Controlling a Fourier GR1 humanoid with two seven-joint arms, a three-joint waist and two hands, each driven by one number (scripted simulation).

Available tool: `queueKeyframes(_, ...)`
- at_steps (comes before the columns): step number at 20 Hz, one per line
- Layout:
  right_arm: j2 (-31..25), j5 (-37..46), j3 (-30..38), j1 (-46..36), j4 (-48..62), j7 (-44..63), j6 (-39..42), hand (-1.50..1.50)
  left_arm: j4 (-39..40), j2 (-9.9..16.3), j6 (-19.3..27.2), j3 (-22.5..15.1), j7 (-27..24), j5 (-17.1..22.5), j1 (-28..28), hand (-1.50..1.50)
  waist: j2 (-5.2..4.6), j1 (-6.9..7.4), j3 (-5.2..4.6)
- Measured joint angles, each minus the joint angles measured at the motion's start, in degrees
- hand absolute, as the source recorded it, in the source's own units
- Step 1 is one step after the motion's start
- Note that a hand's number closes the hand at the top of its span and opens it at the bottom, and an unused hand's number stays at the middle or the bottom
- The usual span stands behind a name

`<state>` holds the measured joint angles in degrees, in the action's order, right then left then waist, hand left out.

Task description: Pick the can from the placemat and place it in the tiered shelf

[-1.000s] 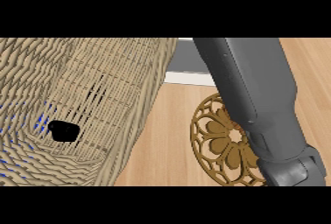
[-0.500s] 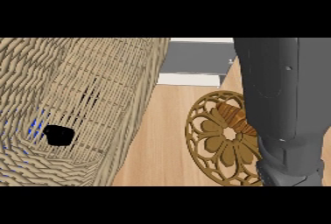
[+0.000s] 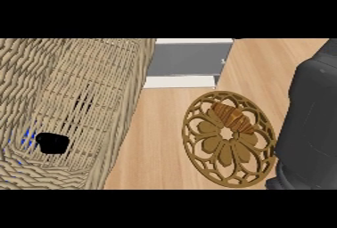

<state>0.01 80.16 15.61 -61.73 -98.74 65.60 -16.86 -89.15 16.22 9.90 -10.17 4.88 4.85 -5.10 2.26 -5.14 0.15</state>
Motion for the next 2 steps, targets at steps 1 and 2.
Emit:
queueKeyframes(1, 0.0, -0.9, -0.1, 1.3, -2.9, -0.1, 2.2, -1.5, -0.2, 0.1, -0.1, 0.1, 0.2, -0.1, 0.1, 0.0, 0.03, -0.05, 0.01)
queueKeyframes(2, 0.0, -2.0, -0.2, 2.9, -5.9, -0.6, 4.4, -1.5, -0.3, 0.2, -0.4, 0.3, 0.1, 0.0, 0.3, 0.0, 0.08, -0.25, 0.01)
